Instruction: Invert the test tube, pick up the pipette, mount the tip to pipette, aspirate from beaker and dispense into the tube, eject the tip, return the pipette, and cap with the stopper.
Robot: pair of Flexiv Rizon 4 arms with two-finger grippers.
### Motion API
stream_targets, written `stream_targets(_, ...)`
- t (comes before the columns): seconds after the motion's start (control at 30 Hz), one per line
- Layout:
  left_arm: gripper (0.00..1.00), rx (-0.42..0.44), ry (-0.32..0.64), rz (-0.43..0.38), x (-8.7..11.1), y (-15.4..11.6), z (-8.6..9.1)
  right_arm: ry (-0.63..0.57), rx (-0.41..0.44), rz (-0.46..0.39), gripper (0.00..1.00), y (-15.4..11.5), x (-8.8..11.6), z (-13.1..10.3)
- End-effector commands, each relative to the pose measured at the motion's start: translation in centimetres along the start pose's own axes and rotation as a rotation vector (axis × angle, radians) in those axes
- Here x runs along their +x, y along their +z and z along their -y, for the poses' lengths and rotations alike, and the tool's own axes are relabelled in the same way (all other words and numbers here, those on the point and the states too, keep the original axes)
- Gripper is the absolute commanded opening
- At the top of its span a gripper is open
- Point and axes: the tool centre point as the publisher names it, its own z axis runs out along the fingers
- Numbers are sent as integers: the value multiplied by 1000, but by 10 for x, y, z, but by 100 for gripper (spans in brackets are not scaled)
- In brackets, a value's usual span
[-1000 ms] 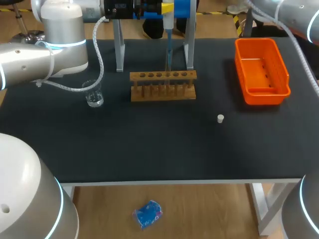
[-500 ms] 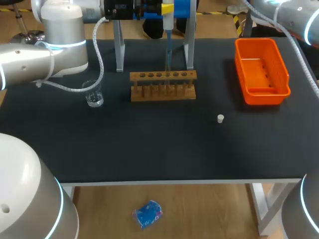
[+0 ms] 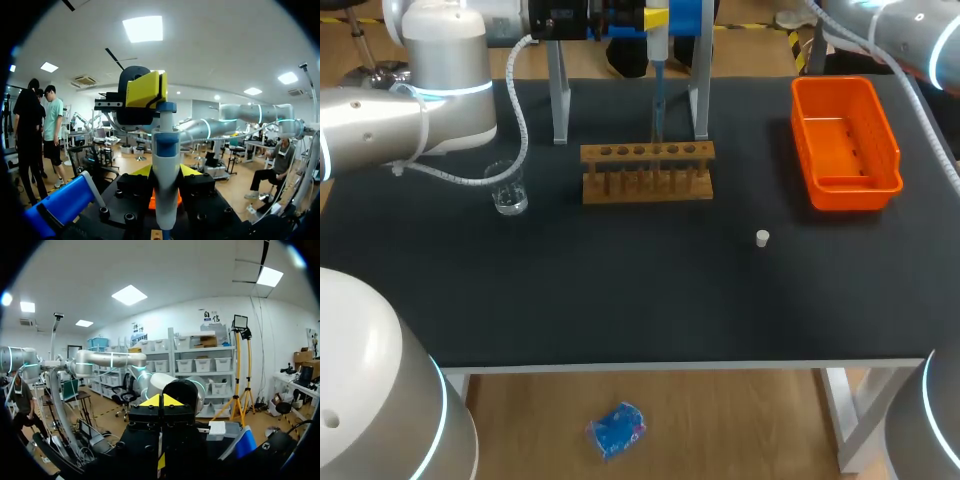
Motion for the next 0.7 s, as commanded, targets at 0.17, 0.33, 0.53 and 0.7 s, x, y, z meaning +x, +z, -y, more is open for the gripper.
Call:
stream_targets(0.17,0,1,1,4,1,1,3,5,3,-12,0,-1,-1,6)
stream_targets(0.33,0,1,1,4,1,1,3,11,3,-12,0,0,0,9)
stream_targets(0.53,0,1,1,4,1,1,3,17,2,-12,0,0,1,13)
stream_targets(0.7,0,1,1,4,1,1,3,21,1,-13,0,1,2,15)
